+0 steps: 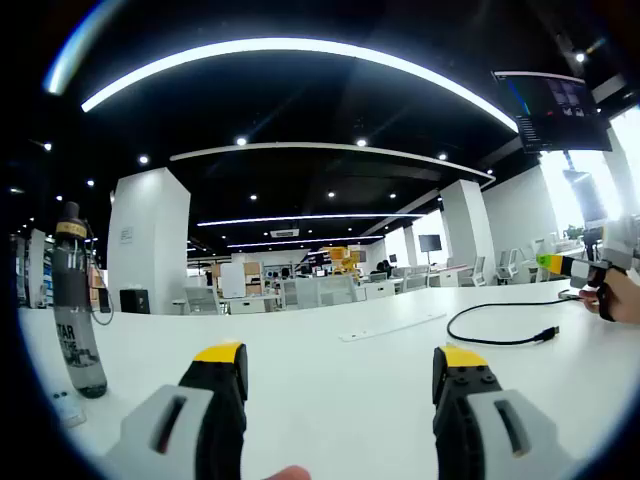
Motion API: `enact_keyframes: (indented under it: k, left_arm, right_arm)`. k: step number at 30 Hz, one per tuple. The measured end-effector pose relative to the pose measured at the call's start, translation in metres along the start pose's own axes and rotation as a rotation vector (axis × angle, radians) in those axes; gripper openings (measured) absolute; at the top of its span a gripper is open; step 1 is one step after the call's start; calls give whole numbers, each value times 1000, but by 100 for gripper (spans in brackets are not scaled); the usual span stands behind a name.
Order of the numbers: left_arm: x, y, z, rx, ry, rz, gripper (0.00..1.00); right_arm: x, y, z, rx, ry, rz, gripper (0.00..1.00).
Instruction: Find the data cable on the table. Grasp the USB connector end of the cable and insert it into the USB port on the table
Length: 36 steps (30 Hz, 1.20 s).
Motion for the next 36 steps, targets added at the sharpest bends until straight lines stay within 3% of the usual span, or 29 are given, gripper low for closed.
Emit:
enact_keyframes:
  k: [26,36]
  left_arm:
    - [-4,0,2,2,23,9,76]
    - [-3,0,3,0,23,4,76]
  right_arm:
    - [3,0,1,3,-7,-17,51]
    - [9,0,2,2,-26,-68,51]
Point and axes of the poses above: the point that each gripper's makers call its tool centre point, and the gripper's own axes: z roughly backward along the fingers, x roughly to its right, y roughly out of its top, the point moved 4 cm from there along z, roughly backward along the fingers, and after that the axes turned 5 degrees about -y, right-handed, at the moved point
